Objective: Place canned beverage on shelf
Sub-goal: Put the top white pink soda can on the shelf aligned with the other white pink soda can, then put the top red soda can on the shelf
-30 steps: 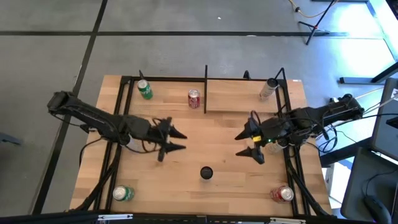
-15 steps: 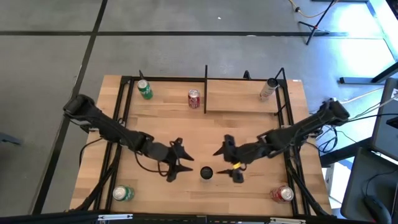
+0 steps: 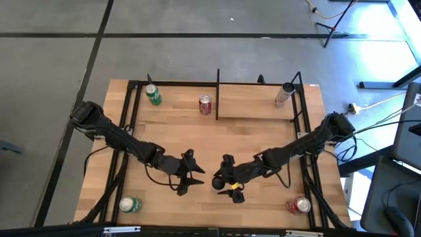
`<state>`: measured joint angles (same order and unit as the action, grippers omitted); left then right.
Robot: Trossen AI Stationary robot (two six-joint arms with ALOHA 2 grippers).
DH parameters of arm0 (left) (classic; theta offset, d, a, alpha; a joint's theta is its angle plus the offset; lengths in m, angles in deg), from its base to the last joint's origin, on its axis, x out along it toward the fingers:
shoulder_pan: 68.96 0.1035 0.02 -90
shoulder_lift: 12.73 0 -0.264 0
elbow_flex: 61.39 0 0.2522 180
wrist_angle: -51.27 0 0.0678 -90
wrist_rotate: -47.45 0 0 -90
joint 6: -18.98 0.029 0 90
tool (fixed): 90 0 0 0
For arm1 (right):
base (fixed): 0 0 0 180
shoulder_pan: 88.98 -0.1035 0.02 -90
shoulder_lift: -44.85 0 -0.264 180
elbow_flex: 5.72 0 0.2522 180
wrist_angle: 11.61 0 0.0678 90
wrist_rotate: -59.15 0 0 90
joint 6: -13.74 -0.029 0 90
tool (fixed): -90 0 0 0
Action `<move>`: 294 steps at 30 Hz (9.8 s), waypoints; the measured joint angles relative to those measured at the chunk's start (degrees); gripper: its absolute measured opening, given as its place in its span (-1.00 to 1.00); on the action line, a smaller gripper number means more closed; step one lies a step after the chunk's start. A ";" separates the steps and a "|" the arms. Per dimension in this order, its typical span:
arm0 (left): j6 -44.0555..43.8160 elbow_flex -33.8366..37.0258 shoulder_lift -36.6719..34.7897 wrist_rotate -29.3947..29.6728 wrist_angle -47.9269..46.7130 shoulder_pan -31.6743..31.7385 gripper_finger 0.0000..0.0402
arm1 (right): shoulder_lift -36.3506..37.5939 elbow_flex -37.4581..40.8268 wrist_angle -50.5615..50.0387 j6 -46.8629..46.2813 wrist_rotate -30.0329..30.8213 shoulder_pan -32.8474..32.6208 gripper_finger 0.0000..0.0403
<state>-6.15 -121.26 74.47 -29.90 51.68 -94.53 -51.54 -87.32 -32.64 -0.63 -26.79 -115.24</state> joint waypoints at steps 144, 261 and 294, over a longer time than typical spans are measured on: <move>3.13 0.07 -17.07 10.29 -9.46 7.27 0.00 | 38.20 11.76 -55.67 37.42 -1.84 77.40 0.52; 35.61 -11.34 6.96 -27.65 -17.84 60.66 0.70 | 27.07 -5.35 -36.44 3.80 -5.75 48.00 0.53; 35.81 -11.21 9.64 -22.04 -17.54 58.30 0.24 | 27.07 -5.35 -36.90 4.20 -6.59 48.02 0.53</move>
<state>29.66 -132.47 84.11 -51.94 34.14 -36.23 -24.47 -92.67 -69.54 3.56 -33.39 -67.22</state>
